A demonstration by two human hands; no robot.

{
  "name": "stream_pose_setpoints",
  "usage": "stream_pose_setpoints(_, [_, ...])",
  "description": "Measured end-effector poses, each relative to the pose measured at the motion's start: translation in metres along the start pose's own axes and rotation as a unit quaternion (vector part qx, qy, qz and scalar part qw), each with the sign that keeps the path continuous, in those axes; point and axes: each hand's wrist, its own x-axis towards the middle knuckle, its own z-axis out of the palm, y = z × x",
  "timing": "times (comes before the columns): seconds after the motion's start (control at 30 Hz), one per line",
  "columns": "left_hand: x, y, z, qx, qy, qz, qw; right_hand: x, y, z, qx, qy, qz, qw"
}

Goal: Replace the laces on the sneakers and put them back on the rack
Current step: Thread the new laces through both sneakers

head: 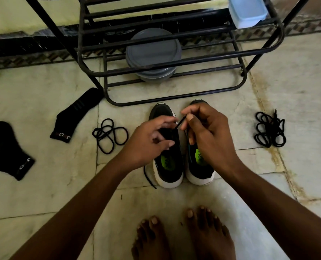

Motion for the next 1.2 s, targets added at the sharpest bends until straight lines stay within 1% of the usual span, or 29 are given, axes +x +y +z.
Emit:
stream_pose_setpoints(0.07, [0.014, 0.002, 0.006, -0.036, 0.032, -0.012, 0.999, 0.001, 0.003, -0.005, -0.040, 0.026, -0.004, 0.999])
stream_pose_setpoints(0.13, [0.023, 0.003, 0.004, -0.082, 0.072, -0.042, 0.993, 0.003, 0.008, -0.012, -0.113, 0.036, 0.003, 0.993])
stream_pose_setpoints(0.23, [0.031, -0.001, -0.006, -0.165, 0.111, -0.085, 0.976, 0.004, 0.014, -0.024, -0.168, -0.013, 0.040, 0.985])
stream_pose_setpoints(0.3, [0.033, -0.006, -0.011, -0.215, 0.130, -0.109, 0.962, 0.003, 0.017, -0.030, -0.214, -0.057, 0.038, 0.974])
stream_pose_setpoints(0.43, [0.037, -0.010, -0.014, -0.272, 0.179, -0.157, 0.932, 0.001, 0.022, -0.032, -0.286, -0.146, 0.054, 0.946])
stream_pose_setpoints(0.5, [0.039, -0.009, -0.014, -0.297, 0.174, -0.162, 0.925, 0.001, 0.023, -0.031, -0.291, -0.164, 0.055, 0.941])
stream_pose_setpoints(0.57, [0.039, -0.007, -0.012, -0.305, 0.149, -0.156, 0.927, 0.001, 0.023, -0.030, -0.267, -0.158, 0.042, 0.950])
stream_pose_setpoints(0.63, [0.036, -0.008, -0.007, -0.266, 0.139, -0.148, 0.942, 0.002, 0.024, -0.028, -0.245, -0.114, 0.017, 0.963])
stream_pose_setpoints(0.7, [0.030, -0.012, 0.000, -0.154, 0.157, -0.122, 0.968, 0.004, 0.025, -0.026, -0.264, -0.064, 0.020, 0.962])
stream_pose_setpoints(0.77, [0.022, -0.017, 0.008, -0.047, 0.170, -0.084, 0.981, 0.008, 0.024, -0.026, -0.267, -0.055, 0.030, 0.962])
stream_pose_setpoints(0.8, [0.017, -0.021, 0.011, -0.008, 0.169, -0.069, 0.983, 0.009, 0.023, -0.025, -0.252, -0.059, 0.031, 0.965])
stream_pose_setpoints(0.9, [0.005, -0.027, 0.021, 0.081, 0.153, -0.039, 0.984, 0.013, 0.021, -0.023, -0.153, -0.061, 0.070, 0.984])
stream_pose_setpoints(0.97, [0.001, -0.029, 0.024, 0.113, 0.156, -0.024, 0.981, 0.013, 0.023, -0.019, -0.081, -0.053, 0.110, 0.989])
stream_pose_setpoints(1.07, [0.001, -0.032, 0.029, 0.148, 0.163, -0.003, 0.975, 0.011, 0.026, -0.015, -0.014, -0.038, 0.149, 0.988])
stream_pose_setpoints(1.13, [0.002, -0.035, 0.031, 0.155, 0.165, 0.002, 0.974, 0.010, 0.027, -0.012, 0.013, -0.035, 0.165, 0.986])
stream_pose_setpoints(1.2, [0.003, -0.039, 0.032, 0.149, 0.175, 0.003, 0.973, 0.009, 0.029, -0.009, 0.014, -0.038, 0.166, 0.985])
